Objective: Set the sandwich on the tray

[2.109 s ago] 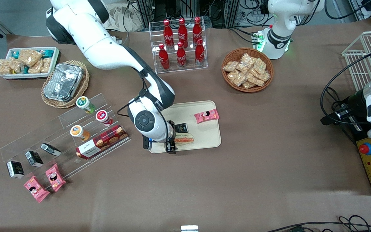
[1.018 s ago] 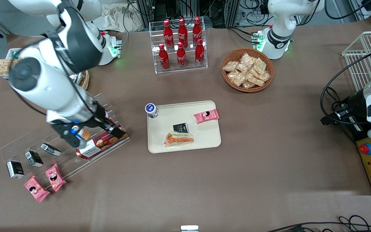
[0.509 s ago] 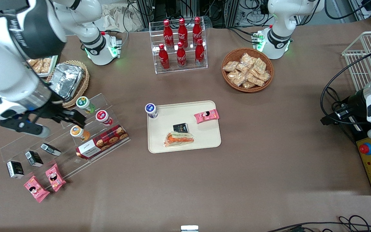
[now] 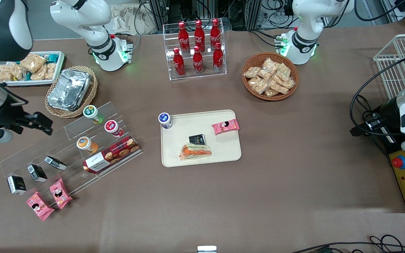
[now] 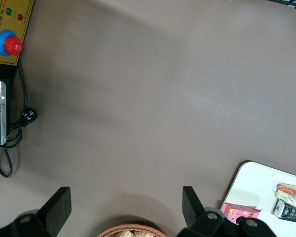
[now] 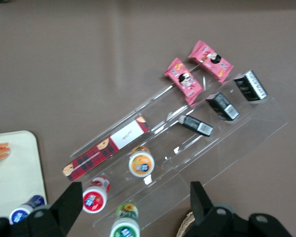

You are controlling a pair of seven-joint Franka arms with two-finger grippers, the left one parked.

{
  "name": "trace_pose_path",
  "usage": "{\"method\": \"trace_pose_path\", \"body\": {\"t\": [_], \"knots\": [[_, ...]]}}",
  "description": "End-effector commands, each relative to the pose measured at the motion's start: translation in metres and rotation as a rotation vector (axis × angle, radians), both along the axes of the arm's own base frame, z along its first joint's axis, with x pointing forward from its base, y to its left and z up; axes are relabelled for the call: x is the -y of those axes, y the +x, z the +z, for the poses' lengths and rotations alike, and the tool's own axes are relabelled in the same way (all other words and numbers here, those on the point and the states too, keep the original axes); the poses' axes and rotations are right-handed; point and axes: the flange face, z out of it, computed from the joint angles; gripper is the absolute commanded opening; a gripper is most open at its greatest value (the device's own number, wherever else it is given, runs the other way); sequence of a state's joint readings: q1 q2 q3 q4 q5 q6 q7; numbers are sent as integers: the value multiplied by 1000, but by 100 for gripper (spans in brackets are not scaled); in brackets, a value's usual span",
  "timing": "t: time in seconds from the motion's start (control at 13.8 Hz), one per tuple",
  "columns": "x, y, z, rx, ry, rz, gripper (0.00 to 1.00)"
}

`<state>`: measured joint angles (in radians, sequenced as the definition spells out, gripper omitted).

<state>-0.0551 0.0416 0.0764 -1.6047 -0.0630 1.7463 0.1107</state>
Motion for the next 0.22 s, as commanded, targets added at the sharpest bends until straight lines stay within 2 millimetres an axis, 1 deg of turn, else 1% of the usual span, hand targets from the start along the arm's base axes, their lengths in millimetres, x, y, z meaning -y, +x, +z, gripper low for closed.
{"method": "trace_pose_path", "body": {"t": [0.0, 0.15], "knots": [[2, -1, 13, 27, -14, 15, 96], [2, -1, 10, 14, -8, 14, 96]]}}
